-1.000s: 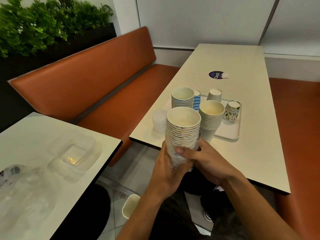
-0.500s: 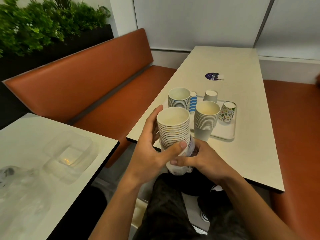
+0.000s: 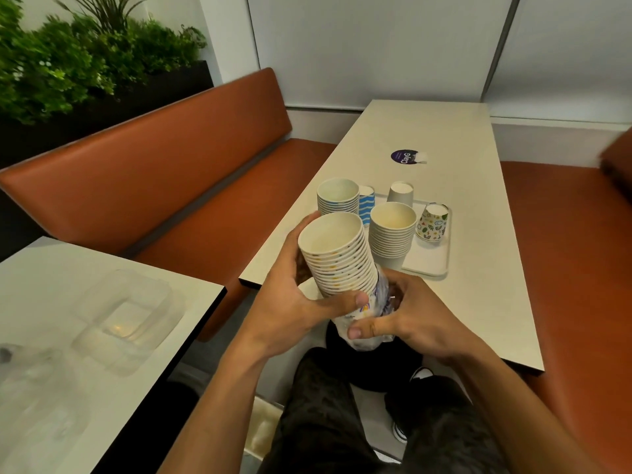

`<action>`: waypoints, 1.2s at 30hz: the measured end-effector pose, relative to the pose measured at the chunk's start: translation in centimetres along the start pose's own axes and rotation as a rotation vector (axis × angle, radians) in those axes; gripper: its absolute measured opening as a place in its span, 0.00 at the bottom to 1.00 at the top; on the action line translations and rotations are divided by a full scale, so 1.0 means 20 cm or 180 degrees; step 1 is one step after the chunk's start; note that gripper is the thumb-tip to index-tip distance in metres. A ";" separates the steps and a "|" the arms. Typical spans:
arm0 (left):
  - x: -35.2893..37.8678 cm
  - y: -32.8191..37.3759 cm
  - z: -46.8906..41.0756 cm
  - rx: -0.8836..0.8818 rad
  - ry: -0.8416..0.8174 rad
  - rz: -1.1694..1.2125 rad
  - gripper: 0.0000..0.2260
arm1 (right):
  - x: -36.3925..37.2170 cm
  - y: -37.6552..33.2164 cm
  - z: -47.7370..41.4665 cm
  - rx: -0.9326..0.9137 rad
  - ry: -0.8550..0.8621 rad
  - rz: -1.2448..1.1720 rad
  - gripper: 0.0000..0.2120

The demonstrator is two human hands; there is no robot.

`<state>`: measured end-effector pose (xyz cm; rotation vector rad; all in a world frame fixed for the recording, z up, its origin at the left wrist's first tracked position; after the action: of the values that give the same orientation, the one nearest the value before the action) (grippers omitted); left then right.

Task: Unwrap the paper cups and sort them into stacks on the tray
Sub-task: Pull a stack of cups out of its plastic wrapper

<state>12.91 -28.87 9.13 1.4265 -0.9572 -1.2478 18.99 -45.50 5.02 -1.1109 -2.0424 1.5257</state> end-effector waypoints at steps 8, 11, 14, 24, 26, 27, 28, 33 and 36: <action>0.17 -0.07 -0.03 -0.0236 -0.0302 -0.0465 0.34 | -0.15 -0.01 0.12 0.0197 0.0078 0.0329 0.38; 0.24 -0.05 -0.03 -0.0208 -0.0323 -0.0620 0.34 | -0.22 -0.01 0.16 0.0281 0.0108 0.0359 0.34; 0.31 -0.01 -0.02 -0.0123 -0.0273 -0.0769 0.34 | -0.27 -0.01 0.21 0.0372 0.0067 0.0474 0.35; 0.57 0.10 -0.06 0.0070 -0.0368 -0.0640 0.31 | -0.49 -0.05 0.34 0.0437 0.0208 0.0526 0.23; 0.59 0.10 -0.09 0.0073 -0.0330 -0.0559 0.31 | -0.52 -0.04 0.35 0.0487 0.0301 0.0484 0.22; 0.60 0.10 -0.10 0.0071 -0.0306 -0.0550 0.30 | -0.53 -0.02 0.36 0.0525 0.0373 0.0442 0.21; 0.61 0.10 -0.11 0.0084 -0.0273 -0.0561 0.30 | -0.54 -0.01 0.37 0.0558 0.0449 0.0428 0.20; 0.64 0.13 -0.16 0.0243 -0.0012 -0.0565 0.28 | -0.57 0.15 0.42 0.0996 0.0718 0.0417 0.13; 0.63 0.16 -0.19 0.0286 0.0125 -0.0343 0.28 | -0.55 0.25 0.47 0.1320 0.0600 0.0461 0.11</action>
<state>18.84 -41.08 9.39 1.5854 -0.9302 -1.2640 21.42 -59.39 -1.16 -1.1966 -1.4617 1.7370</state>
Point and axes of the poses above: each hand's wrist, its own z-axis away from the middle knuckle, its own x-axis out of the palm, y = z × x, the point moved 6 cm from there along -z, towards the middle knuckle, and after that the axes turned 15 degrees about -x, right-handed, at the moved point
